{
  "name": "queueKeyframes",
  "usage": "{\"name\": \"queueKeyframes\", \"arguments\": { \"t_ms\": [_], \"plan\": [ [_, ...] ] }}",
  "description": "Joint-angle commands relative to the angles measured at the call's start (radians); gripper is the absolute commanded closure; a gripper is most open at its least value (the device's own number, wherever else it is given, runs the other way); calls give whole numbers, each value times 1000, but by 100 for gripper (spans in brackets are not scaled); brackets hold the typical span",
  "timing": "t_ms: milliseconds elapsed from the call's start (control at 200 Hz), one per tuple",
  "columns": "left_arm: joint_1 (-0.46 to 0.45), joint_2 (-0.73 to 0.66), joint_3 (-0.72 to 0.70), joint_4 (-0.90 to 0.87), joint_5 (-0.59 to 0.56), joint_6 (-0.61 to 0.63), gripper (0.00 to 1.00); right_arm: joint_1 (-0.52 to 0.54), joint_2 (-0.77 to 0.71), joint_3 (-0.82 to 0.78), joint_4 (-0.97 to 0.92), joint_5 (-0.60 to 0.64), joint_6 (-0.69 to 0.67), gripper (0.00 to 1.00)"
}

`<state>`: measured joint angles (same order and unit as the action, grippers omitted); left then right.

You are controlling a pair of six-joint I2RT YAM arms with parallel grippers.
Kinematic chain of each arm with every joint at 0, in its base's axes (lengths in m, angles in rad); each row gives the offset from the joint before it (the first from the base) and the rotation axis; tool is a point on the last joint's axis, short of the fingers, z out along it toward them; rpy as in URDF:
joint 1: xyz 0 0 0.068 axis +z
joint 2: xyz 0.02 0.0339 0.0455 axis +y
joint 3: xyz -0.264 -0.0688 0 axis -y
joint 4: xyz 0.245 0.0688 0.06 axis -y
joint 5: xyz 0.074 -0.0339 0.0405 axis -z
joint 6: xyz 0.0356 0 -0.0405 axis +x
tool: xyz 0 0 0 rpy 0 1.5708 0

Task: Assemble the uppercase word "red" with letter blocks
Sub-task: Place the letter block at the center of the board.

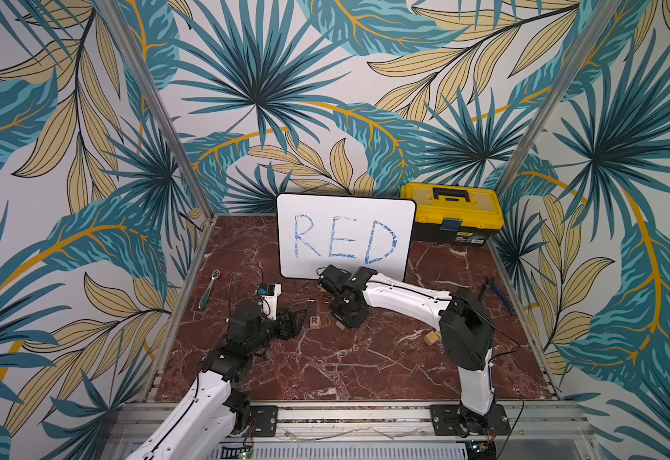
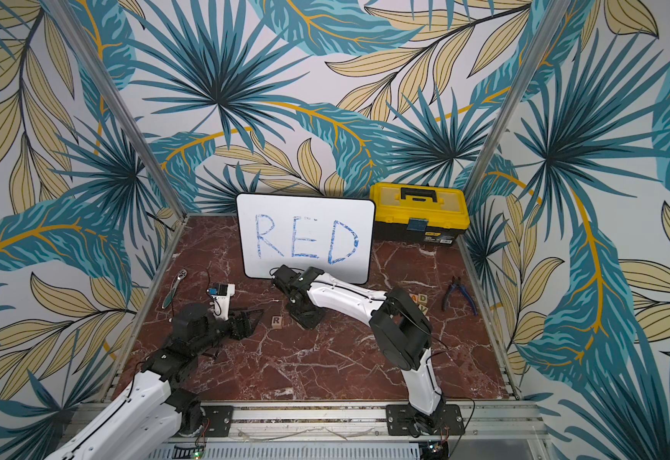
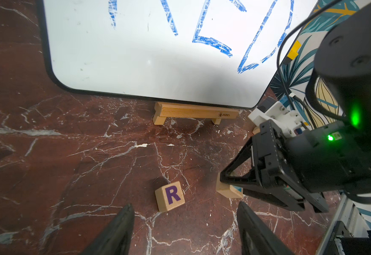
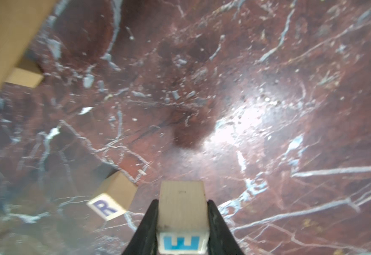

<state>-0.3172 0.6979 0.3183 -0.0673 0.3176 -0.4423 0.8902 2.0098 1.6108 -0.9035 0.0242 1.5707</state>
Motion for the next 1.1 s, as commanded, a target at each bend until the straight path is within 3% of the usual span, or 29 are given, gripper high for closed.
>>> {"name": "queueKeyframes", "arguments": {
  "t_ms": [0, 280, 746, 1097],
  "plan": [
    [-3, -13, -25, 13, -7, 2, 26, 1, 42, 18, -36, -4, 106, 84],
    [-3, -10, -24, 13, -9, 2, 26, -5, 46, 11, -10, 38, 209, 80],
    [-2, -11, -25, 13, -13, 2, 26, -5, 113, -3, 48, 8, 231, 77],
    [-2, -7, -24, 14, -15, 4, 26, -5, 116, -5, 118, 8, 188, 49]
  ]
}}
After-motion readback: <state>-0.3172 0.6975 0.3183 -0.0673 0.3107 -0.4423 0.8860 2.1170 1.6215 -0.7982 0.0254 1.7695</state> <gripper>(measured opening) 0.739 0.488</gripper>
